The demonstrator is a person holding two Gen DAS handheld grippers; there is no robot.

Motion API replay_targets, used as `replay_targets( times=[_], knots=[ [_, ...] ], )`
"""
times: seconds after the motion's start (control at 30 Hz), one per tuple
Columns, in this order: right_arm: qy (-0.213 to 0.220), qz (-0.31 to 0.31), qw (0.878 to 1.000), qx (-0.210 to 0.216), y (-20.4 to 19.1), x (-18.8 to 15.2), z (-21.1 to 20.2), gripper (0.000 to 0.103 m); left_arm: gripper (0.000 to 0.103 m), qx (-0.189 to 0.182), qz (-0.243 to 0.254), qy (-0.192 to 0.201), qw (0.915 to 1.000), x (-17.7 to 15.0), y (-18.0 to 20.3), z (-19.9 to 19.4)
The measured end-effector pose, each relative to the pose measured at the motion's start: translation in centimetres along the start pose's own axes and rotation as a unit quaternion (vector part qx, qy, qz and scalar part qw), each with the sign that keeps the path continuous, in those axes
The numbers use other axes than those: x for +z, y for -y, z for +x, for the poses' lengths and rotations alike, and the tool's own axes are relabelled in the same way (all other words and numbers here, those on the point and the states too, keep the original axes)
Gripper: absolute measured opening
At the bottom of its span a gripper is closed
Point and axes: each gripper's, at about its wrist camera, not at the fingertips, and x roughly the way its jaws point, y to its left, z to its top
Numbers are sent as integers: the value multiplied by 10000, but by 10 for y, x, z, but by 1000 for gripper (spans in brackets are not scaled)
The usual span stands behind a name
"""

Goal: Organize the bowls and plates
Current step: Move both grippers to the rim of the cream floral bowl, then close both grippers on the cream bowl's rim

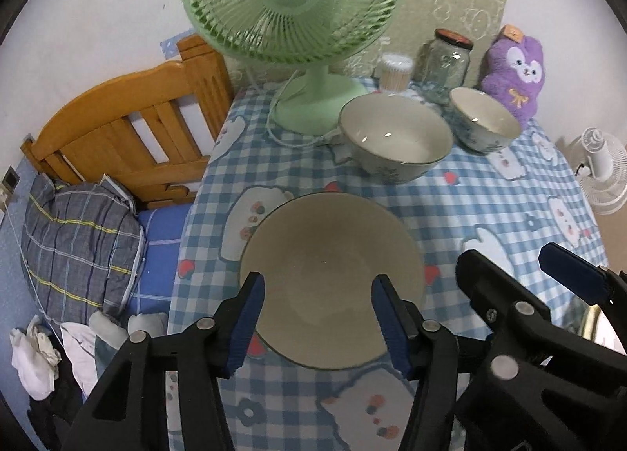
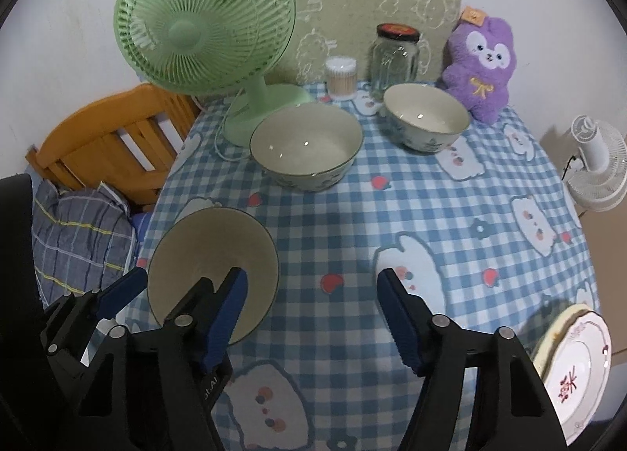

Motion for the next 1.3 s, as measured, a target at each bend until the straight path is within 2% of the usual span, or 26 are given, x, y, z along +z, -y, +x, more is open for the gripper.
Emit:
replay_targets(
  times=[0.1, 0.27, 0.4, 0.87, 1.0, 1.3],
  knots=[
    [-88, -61, 9999, -24, -7, 1, 12, 66, 50, 52, -63, -91, 9999, 0, -8, 12],
    [-188, -59, 9998, -60, -13, 3, 28, 61, 45, 68, -63, -182, 9998, 1, -15, 28],
    [-290, -25, 9995, -93, -16, 6, 39, 53, 40, 0, -56, -241, 9997, 2, -17, 36],
    [-242, 88, 9996, -75, -23, 20, 40, 53, 36, -47, -20, -138, 9999, 14, -25, 31],
    [-255, 98, 9996, -82, -27, 21, 40, 53, 36, 111, 46, -3, 9999, 15, -26, 22],
    [-461, 183, 9987, -74, -29, 15, 55, 52, 35, 97, 6, -256, 9996, 11, -33, 42]
  ],
)
